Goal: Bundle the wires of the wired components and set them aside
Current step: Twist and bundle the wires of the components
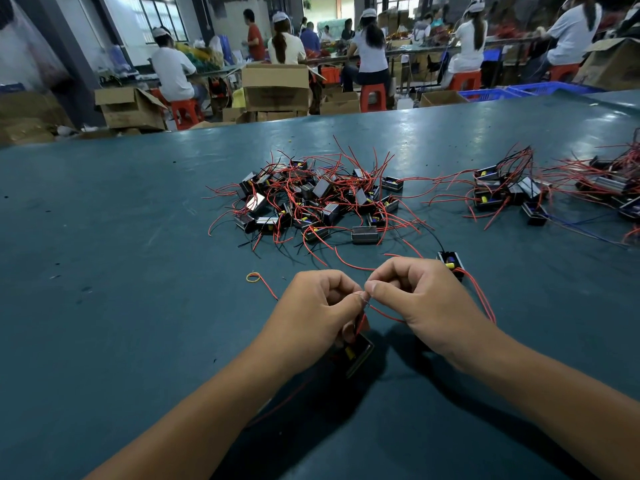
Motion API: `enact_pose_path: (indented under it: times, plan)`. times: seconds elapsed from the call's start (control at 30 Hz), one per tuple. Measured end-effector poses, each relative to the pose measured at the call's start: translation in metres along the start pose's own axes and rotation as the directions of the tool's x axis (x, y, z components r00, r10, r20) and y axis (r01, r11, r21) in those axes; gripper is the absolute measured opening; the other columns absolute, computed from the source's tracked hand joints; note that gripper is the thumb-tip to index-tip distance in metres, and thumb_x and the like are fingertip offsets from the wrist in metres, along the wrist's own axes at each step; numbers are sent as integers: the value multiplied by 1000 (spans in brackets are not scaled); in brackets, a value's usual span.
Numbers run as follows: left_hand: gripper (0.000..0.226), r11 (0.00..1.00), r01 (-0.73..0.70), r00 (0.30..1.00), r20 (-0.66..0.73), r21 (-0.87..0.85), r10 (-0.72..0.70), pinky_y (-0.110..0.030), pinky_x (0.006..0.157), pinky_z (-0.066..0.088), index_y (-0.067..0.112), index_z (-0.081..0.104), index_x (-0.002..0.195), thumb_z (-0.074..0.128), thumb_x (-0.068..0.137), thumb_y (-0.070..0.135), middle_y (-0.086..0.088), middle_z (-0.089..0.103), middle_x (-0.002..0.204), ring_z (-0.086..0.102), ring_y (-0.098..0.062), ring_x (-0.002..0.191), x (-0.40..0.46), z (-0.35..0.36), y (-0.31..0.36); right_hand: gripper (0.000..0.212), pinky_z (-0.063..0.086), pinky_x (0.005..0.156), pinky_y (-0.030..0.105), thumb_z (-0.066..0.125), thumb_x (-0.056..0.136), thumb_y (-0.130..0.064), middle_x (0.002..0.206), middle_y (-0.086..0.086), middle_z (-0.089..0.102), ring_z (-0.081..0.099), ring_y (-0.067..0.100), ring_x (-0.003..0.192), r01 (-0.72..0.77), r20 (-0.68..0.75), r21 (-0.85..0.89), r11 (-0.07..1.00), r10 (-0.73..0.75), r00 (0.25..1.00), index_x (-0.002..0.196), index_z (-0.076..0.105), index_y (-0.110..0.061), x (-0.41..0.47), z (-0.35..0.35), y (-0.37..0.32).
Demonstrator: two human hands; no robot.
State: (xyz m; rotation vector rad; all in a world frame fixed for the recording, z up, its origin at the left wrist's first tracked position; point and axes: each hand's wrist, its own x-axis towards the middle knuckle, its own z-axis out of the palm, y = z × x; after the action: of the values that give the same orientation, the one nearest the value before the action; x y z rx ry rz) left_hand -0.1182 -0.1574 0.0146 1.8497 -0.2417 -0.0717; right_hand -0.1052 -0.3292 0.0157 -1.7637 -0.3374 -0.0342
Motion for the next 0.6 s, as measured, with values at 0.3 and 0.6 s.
enact_pose_path:
  times: [0.3, 0.6]
  plan:
    - [8, 998, -11, 1000, 25, -55, 12, -29, 50, 49, -1, 61, 91, 63, 95, 5, -17, 68, 64, 57, -20, 48, -3, -2, 8, 21, 28, 47, 17, 66, 88, -4, 53, -10, 49, 36, 5, 50, 17, 9, -17, 1000, -17, 1000, 70, 64, -15, 1, 1, 0]
    - [17, 885, -252, 965, 38, 391, 258, -13, 51, 29, 22, 63, 80, 65, 96, 25, 15, 50, 59, 40, -2, 50, -4, -16, 12, 11, 37, 50, 39, 64, 84, -19, 50, -9, 44, 36, 11, 52, 157, 124, -149, 976, -139, 982, 74, 63, -15, -4, -2, 3]
